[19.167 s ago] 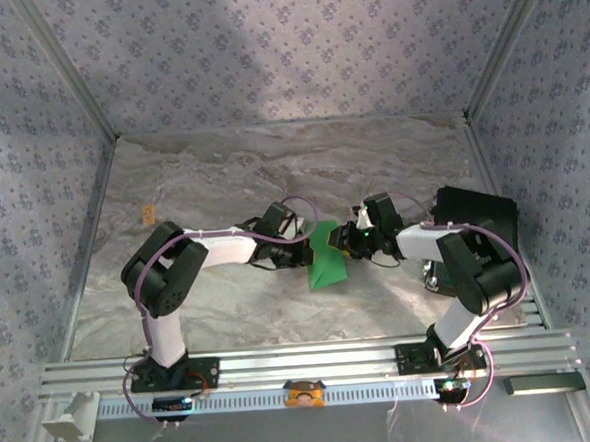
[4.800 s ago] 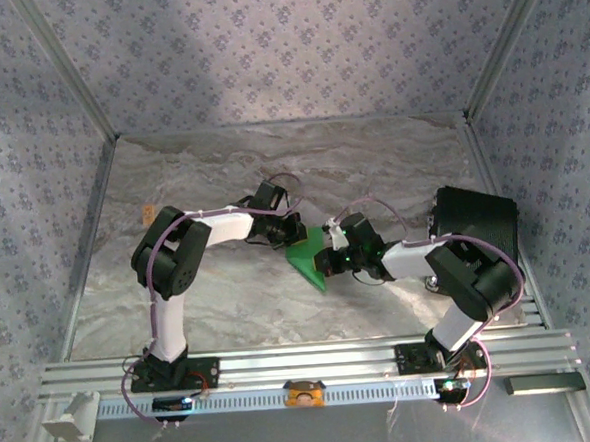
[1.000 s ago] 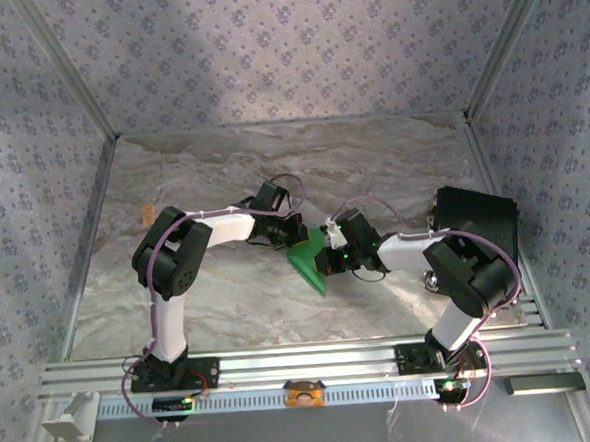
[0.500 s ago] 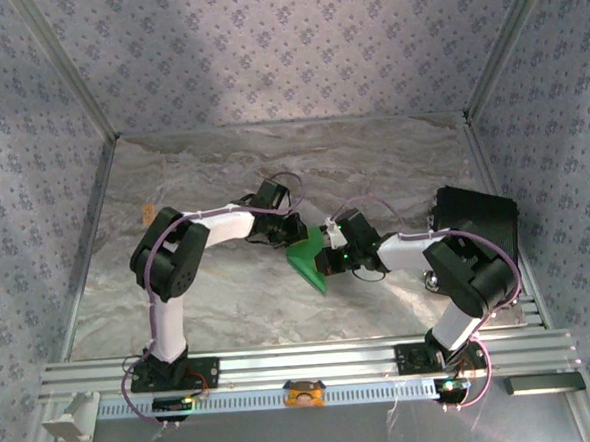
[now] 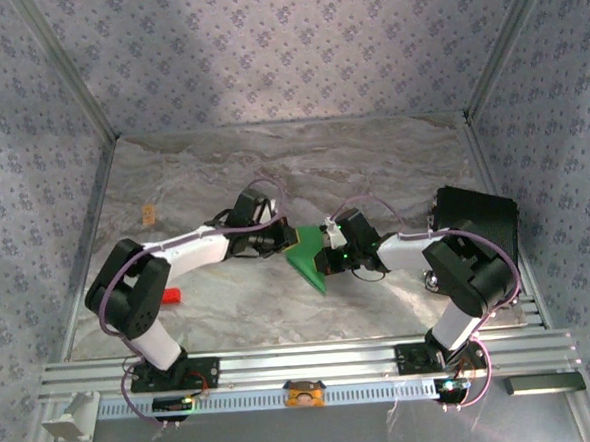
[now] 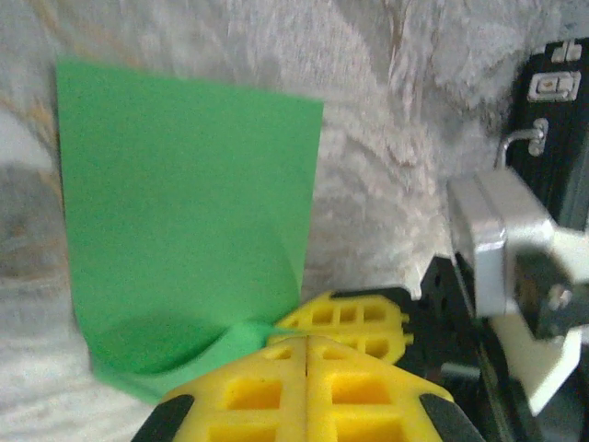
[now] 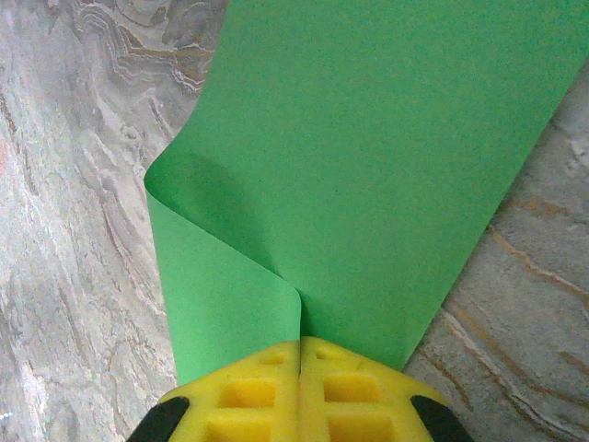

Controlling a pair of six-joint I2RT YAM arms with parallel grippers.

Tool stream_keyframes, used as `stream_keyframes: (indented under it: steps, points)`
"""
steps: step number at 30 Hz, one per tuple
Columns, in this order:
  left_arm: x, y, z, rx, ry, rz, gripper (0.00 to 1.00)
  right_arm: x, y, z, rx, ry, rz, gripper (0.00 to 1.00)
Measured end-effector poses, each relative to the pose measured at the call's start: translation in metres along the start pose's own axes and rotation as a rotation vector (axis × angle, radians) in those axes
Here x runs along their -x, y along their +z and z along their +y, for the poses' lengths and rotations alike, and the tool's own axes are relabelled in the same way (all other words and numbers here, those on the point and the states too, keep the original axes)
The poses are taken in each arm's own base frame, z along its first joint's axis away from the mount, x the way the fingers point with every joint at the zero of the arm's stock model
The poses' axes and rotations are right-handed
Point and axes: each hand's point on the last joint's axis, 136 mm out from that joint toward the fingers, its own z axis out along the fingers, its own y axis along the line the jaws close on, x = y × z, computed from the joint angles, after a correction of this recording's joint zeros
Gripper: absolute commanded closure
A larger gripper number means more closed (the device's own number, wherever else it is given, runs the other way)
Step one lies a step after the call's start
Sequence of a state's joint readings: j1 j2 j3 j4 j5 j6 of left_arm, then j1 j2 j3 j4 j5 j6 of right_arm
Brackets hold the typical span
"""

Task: Fold a paper plane with a square sheet of paper (pick it up from the middle)
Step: Third fold the triangle at the center of the table.

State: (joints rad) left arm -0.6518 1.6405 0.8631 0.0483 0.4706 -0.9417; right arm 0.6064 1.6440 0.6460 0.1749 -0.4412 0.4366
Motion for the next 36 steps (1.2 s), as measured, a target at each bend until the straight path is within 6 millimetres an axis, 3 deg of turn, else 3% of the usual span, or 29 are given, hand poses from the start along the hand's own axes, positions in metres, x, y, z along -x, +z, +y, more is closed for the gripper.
stream_keyframes:
  steps: [7,16,36]
  points:
    - [-0.03,0.013,0.005,-0.065,-0.084,0.03,1.0,0.0,0.0,0.0,0.0,0.001,0.0,1.0]
    - [-0.026,0.02,0.005,-0.095,-0.125,0.011,1.0,0.0,0.0,-0.001,-0.001,0.002,-0.001,1.0]
    - [-0.036,0.038,0.03,-0.042,-0.168,0.054,1.0,0.0,0.0,-0.001,-0.001,0.002,-0.001,1.0]
